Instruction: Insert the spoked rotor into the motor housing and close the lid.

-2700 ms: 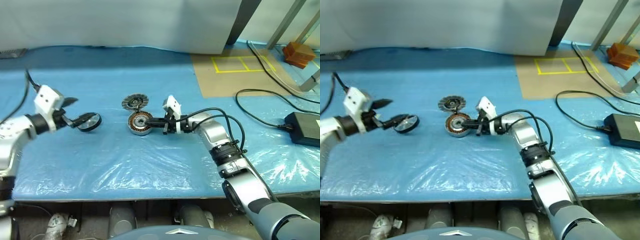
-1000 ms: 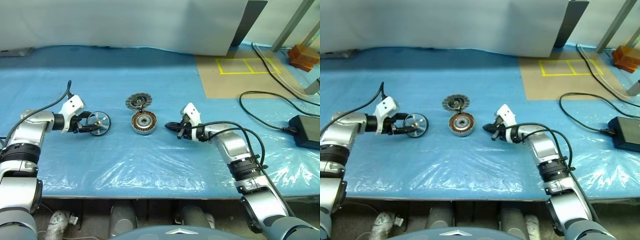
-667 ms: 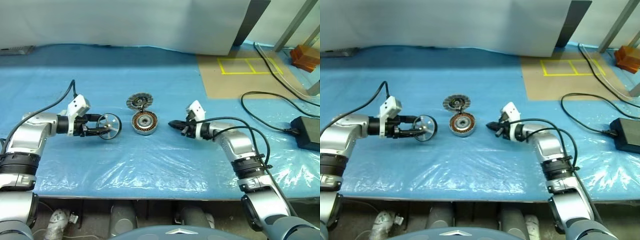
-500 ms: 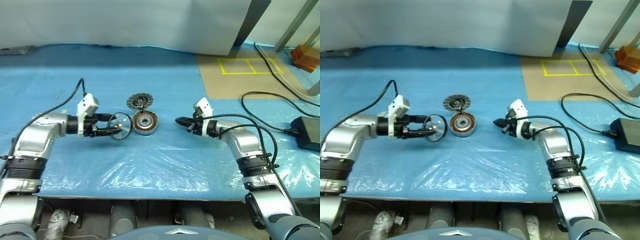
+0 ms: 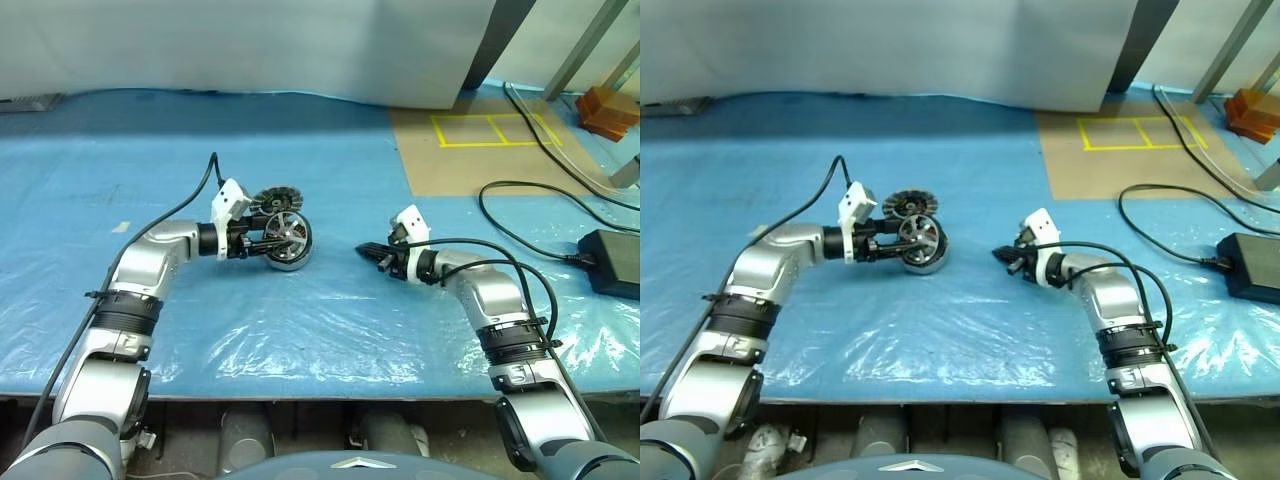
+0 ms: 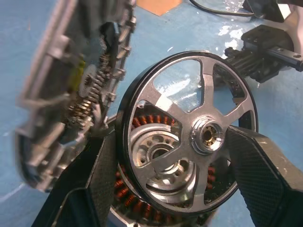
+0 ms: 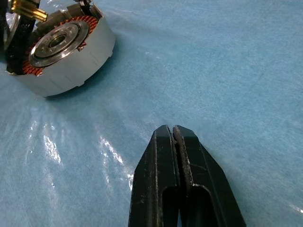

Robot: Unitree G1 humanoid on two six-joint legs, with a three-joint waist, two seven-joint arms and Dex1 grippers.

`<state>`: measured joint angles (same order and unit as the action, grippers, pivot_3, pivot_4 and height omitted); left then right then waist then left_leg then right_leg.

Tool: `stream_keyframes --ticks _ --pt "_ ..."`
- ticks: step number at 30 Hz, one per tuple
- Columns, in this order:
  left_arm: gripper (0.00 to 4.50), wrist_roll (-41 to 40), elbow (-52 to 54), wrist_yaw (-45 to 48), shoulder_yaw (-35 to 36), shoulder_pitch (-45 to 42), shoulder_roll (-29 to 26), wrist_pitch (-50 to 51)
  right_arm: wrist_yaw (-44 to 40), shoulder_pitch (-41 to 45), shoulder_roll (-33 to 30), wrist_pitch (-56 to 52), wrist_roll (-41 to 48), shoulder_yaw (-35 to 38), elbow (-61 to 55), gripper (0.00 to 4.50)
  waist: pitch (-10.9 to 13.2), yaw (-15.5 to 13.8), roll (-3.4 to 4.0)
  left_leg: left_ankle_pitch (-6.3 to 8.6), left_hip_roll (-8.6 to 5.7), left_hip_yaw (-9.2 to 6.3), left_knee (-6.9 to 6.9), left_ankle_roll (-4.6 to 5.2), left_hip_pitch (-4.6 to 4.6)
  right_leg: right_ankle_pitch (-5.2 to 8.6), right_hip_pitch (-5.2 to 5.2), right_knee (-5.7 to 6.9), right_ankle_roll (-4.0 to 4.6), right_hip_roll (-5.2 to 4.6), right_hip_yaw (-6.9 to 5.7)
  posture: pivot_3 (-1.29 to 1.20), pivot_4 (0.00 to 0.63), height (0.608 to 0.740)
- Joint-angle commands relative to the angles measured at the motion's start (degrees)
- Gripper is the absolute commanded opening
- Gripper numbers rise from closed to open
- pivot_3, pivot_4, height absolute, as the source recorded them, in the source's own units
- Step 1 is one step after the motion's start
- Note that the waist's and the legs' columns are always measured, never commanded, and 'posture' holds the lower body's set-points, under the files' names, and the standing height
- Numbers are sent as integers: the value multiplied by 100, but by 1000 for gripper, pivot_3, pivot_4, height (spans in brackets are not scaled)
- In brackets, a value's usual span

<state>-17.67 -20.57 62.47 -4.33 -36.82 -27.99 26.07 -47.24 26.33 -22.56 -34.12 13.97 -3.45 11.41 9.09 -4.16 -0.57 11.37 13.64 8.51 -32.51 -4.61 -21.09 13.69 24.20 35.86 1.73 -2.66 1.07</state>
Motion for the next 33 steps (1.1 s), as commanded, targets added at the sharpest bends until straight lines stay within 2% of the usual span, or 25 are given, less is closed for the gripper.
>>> stream_keyframes --ticks 1,12,15,22,29,33 --pt "3137 108 -122 142 -85 -189 -36 -181 35 -53 -56 -5 95 64 -280 0 0 -3 0 0 0 0 0 0 0 0 0 0 0 0 0 0 150 740" --pt "3137 610 -384 431 -492 -372 -132 -441 154 -128 -14 92 25 32 -145 0 0 -19 0 0 -1 0 -2 0 14 -2 -15 -1 -3 -3 1 0 150 740" --pt "4090 541 -310 525 -475 -469 -109 -290 195 -127 14 120 4 26 -79 0 0 -19 0 0 -2 0 -1 0 14 -2 -16 -2 -3 -3 1 0 150 740" --pt "4090 76 332 710 -130 -465 -268 182 255 -199 85 150 8 -24 -60 0 0 -22 0 0 -2 -1 1 0 11 -2 -16 -7 -3 -4 -1 0 150 740" --pt "4090 -388 1120 961 195 -196 -851 609 207 -196 129 142 46 -39 -47 0 0 2 0 0 -1 -1 7 0 13 -2 -15 -11 -3 -2 -1 0 150 740" --pt "4090 -364 1248 944 254 53 -1185 601 73 -108 138 81 167 -22 -177 0 0 6 1 0 -1 -1 14 -1 16 -2 -16 -14 -3 -2 -3 0 150 740"
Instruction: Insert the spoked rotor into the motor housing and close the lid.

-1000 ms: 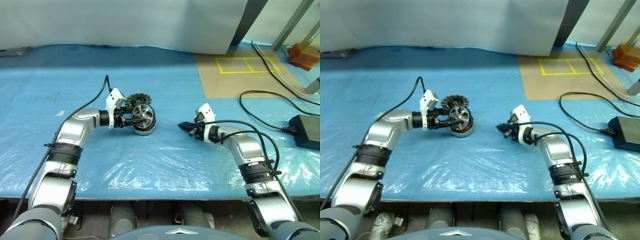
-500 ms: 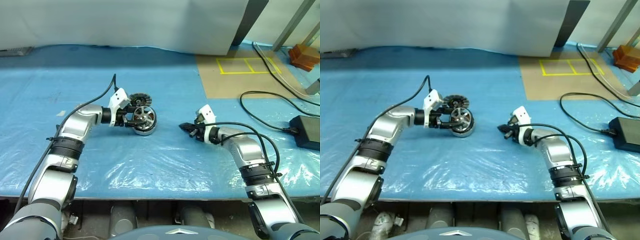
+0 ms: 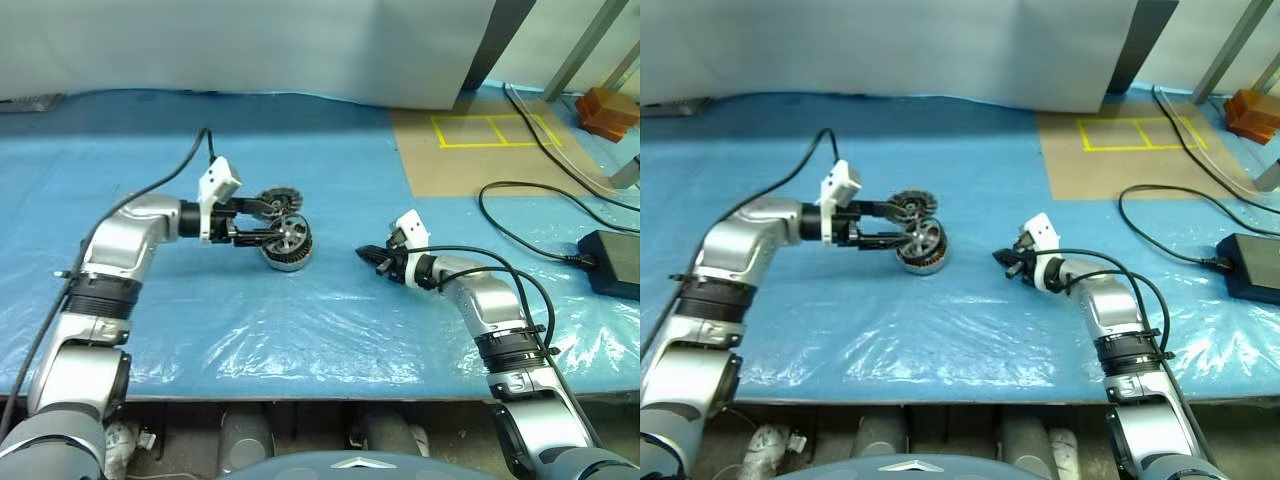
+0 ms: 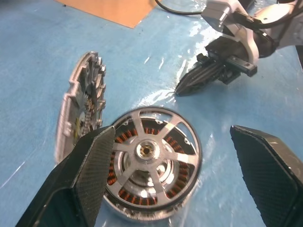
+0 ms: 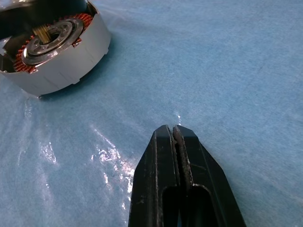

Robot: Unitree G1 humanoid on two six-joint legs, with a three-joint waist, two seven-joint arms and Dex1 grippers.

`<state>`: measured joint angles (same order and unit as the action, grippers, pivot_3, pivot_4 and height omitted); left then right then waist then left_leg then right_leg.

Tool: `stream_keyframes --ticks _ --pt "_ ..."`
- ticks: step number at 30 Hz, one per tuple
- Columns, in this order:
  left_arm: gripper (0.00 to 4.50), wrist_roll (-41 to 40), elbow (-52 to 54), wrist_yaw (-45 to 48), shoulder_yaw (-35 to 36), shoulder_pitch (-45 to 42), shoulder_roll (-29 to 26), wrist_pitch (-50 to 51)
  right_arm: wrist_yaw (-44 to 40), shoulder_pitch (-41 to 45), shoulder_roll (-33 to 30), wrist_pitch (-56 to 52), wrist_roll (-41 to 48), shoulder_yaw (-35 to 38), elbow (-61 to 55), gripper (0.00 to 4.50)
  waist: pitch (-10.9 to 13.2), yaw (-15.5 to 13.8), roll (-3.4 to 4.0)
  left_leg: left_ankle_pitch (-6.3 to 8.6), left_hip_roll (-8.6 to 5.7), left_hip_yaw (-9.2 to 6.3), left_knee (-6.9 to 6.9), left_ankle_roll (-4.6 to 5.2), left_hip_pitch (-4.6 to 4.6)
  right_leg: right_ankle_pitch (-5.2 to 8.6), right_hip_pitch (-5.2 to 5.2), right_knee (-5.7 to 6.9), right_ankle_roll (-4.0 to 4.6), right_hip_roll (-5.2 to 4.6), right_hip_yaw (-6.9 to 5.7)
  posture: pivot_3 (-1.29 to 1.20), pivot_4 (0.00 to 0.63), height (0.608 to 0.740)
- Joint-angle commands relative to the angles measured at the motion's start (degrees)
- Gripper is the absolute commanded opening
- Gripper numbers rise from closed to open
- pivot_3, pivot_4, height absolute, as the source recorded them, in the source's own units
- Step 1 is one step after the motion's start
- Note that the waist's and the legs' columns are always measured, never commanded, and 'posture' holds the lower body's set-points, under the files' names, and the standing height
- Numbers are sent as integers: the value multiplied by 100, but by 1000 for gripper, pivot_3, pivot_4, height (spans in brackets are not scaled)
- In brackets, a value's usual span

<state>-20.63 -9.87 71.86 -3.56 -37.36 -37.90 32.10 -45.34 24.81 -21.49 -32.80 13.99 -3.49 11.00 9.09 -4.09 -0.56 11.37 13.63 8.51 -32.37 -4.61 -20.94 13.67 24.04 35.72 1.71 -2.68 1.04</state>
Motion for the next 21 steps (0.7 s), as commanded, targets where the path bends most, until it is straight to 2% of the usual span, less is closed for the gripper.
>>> stream_keyframes --ticks 1,8,13,17,21 --pt "4090 -22 131 -45 203 169 -265 -50 -156 94 35 -55 187 -27 -181 0 0 0 1 0 0 0 0 0 1 0 0 0 0 0 -1 0 150 740" --pt "4090 -204 504 -335 439 453 -382 48 -226 594 123 -151 260 -59 -222 0 2 -2 3 0 0 0 -3 0 -2 0 1 1 0 -1 -1 0 150 740" --pt "4090 -341 934 -706 576 659 -168 15 -270 728 172 -84 286 -102 -220 0 2 -24 4 0 0 0 -1 0 -10 0 1 -4 0 -1 -3 0 150 740" --pt "4090 -336 614 -1433 1052 828 270 -468 -324 982 481 -94 429 -254 -521 0 2 20 4 0 3 -1 -5 0 -8 0 1 2 0 1 -5 0 150 740" --pt "4090 -560 359 -1738 1501 947 331 -318 -378 1201 875 89 369 -486 -286 0 2 52 4 0 6 -1 -7 0 2 0 1 9 0 5 0 0 150 740"
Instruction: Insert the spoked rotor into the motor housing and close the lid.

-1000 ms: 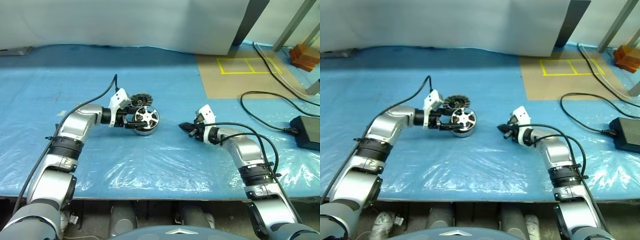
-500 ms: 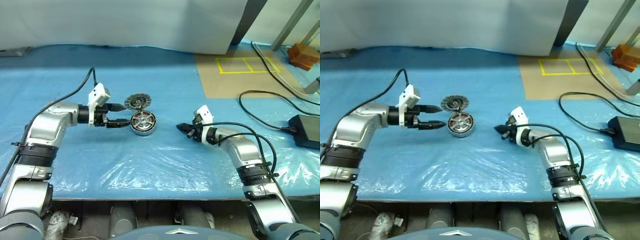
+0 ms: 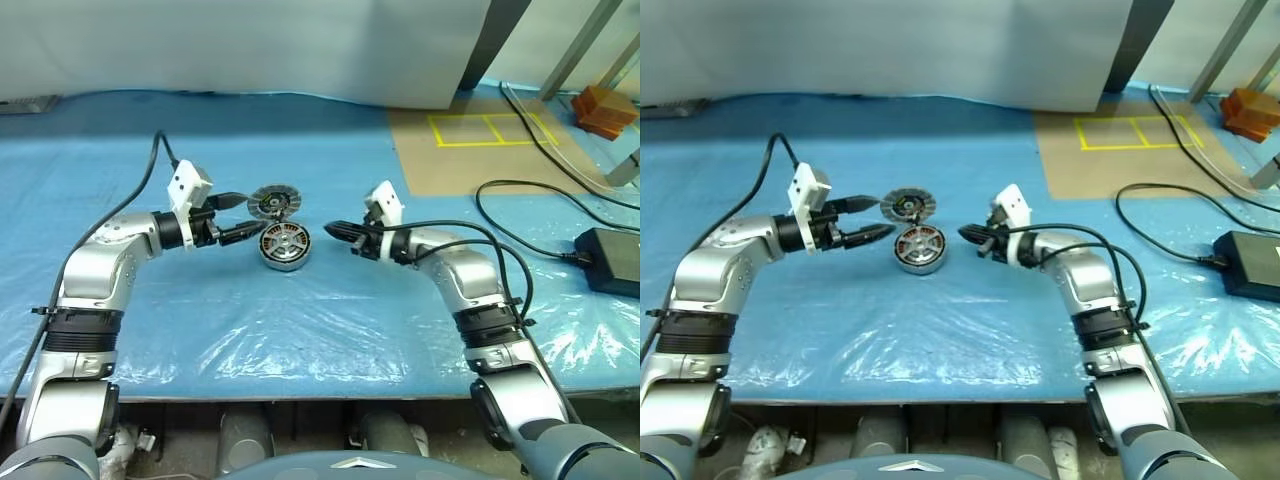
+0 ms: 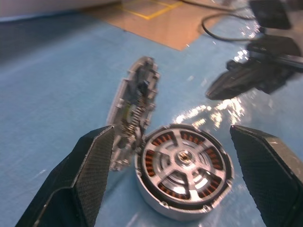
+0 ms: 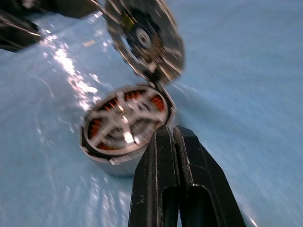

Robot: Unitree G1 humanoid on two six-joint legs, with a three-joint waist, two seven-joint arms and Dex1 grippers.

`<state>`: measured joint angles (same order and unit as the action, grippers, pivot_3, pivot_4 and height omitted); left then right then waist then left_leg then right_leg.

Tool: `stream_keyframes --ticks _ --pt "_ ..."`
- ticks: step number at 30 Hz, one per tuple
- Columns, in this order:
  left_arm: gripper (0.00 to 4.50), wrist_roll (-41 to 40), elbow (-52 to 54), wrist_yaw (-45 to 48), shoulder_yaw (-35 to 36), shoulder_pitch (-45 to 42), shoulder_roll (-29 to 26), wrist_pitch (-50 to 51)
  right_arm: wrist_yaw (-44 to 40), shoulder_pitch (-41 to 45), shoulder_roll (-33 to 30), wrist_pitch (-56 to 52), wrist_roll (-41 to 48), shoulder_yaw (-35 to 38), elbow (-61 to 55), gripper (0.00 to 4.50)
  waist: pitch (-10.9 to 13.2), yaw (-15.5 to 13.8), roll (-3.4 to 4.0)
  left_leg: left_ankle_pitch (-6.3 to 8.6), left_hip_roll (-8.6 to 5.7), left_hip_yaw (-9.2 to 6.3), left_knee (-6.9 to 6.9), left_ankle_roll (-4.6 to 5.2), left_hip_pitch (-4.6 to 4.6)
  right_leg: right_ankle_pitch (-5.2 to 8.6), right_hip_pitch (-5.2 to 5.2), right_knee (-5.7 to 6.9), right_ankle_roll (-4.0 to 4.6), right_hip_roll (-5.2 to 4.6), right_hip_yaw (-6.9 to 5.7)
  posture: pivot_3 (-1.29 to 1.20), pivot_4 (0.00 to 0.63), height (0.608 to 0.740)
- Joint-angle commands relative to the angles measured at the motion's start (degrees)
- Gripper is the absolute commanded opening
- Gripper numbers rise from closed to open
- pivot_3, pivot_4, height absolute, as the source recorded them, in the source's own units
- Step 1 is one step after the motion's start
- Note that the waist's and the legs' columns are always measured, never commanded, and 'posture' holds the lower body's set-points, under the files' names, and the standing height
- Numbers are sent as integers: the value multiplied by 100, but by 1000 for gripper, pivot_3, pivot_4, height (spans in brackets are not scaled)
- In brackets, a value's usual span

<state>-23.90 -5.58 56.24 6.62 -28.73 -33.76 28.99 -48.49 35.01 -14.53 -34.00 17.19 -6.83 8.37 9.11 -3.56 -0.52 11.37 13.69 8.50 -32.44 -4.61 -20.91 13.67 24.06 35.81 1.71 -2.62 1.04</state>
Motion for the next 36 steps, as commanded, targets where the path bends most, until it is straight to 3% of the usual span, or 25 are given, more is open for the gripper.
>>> stream_keyframes --ticks 1,6,11,17,20,29,36 --pt "4090 -267 -147 -210 585 126 -96 -29 -77 272 282 257 35 -204 88 0 0 -1 0 0 0 0 1 0 0 0 0 -1 0 -1 -1 0 150 740" --pt "4090 -236 -516 -204 713 169 -207 -137 -70 708 654 602 -168 -411 876 0 0 -51 0 0 -2 -1 3 0 -12 0 1 -9 0 -3 -8 0 150 740" --pt "4090 -18 -1416 -382 607 -419 -116 -543 173 1214 1100 1415 -444 -312 2192 0 0 -48 0 0 -1 -2 -6 0 -14 0 3 -1 0 -8 -14 0 150 740" --pt "4090 234 -1991 -424 306 -870 185 -918 -209 906 933 2021 -1397 -1284 2670 0 -1 -44 -2 -1 -5 -4 -2 1 -23 0 2 -8 0 -11 -20 0 150 740" --pt "4090 375 -2263 -402 193 -1061 317 -1152 -195 784 868 2142 -1609 -1432 2788 0 -5 -27 -7 -1 -3 -5 -2 1 -18 0 0 -6 0 -9 -20 0 150 740" --pt "4090 887 -4506 -505 16 -2632 857 -2273 -644 724 829 926 -394 -472 1642 0 -4 -78 -9 -1 -5 -7 -21 3 4 -2 -28 -2 -2 -15 -16 0 150 740" --pt "4090 1041 -5681 -529 140 -3399 1113 -2842 -383 561 827 -19 369 105 396 0 0 -114 -14 -3 -2 -16 -15 5 -29 -3 -6 -11 -3 -2 -21 0 150 740"
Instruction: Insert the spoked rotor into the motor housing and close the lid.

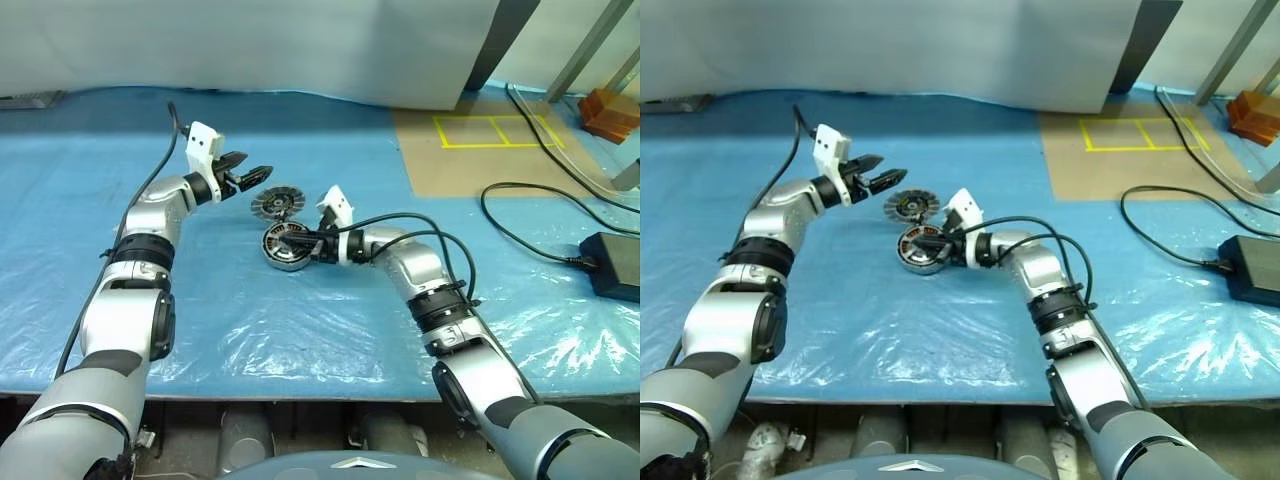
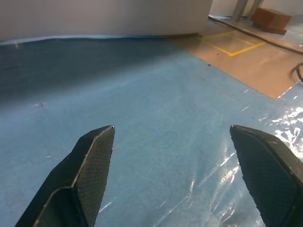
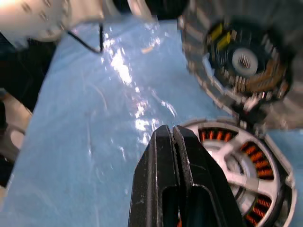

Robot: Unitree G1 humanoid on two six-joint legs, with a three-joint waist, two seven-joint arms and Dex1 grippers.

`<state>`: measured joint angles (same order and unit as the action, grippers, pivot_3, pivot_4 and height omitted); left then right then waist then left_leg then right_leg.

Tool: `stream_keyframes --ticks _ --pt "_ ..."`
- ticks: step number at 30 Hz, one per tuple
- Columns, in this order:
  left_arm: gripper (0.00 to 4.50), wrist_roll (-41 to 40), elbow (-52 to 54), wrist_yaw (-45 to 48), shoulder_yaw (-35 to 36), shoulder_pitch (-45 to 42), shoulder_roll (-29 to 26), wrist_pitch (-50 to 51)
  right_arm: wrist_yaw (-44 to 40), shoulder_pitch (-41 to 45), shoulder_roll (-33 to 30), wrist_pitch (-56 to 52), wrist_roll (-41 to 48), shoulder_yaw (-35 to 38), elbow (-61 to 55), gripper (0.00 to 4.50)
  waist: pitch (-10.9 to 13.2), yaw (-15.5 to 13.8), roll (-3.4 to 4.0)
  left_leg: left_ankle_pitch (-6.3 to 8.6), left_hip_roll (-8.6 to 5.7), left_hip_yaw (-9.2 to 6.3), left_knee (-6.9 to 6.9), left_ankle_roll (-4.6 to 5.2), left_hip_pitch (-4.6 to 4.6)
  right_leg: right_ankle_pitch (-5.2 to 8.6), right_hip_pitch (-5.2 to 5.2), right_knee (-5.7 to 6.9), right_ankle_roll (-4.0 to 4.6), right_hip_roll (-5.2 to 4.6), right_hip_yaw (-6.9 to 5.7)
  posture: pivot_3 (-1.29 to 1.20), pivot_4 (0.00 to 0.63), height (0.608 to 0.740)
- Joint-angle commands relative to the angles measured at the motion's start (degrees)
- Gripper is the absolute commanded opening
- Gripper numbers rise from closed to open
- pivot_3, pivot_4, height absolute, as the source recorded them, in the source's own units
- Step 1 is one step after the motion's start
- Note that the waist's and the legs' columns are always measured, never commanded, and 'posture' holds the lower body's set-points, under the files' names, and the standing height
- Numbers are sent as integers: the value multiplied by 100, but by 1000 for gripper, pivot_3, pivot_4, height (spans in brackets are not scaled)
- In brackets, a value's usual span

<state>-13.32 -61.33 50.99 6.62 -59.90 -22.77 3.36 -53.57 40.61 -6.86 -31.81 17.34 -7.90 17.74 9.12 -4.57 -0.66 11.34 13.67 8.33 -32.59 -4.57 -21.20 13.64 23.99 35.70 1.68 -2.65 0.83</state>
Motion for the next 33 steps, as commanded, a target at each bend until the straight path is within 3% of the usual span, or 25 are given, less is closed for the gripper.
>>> stream_keyframes --ticks 1,13,21,24,30,33 --pt "4090 -10 -157 -5 159 -305 36 -319 194 -5 67 -288 376 237 -602 0 0 -17 0 1 0 0 0 -1 1 0 -1 -1 0 -1 0 0 150 740" --pt "4090 -8 45 240 194 -15 109 -358 635 -342 -335 914 -1497 -1434 412 0 0 -71 0 2 -4 1 6 -4 17 0 -7 4 -1 -8 -1 0 150 740" --pt "4090 -31 205 202 283 97 94 -300 364 182 216 -337 572 377 -137 0 2 -92 0 2 -3 0 3 -3 19 -1 -15 4 -1 -11 -3 0 150 740" --pt "4090 -55 299 221 299 182 110 -252 542 395 306 -500 790 652 -120 0 2 -91 0 2 -2 0 7 -3 8 -1 -4 3 -1 -7 -5 0 150 740" --pt "4090 -81 476 179 323 319 150 -186 1123 167 31 904 -1283 -1034 977 0 2 -84 0 2 -1 0 15 -4 4 0 -4 -5 0 -10 -18 0 150 740" --pt "4090 -84 528 136 337 367 168 -158 1388 96 69 1037 -1694 -1332 1393 0 2 -64 2 2 -8 2 17 -5 16 0 -7 -3 -1 -13 -9 0 150 740"
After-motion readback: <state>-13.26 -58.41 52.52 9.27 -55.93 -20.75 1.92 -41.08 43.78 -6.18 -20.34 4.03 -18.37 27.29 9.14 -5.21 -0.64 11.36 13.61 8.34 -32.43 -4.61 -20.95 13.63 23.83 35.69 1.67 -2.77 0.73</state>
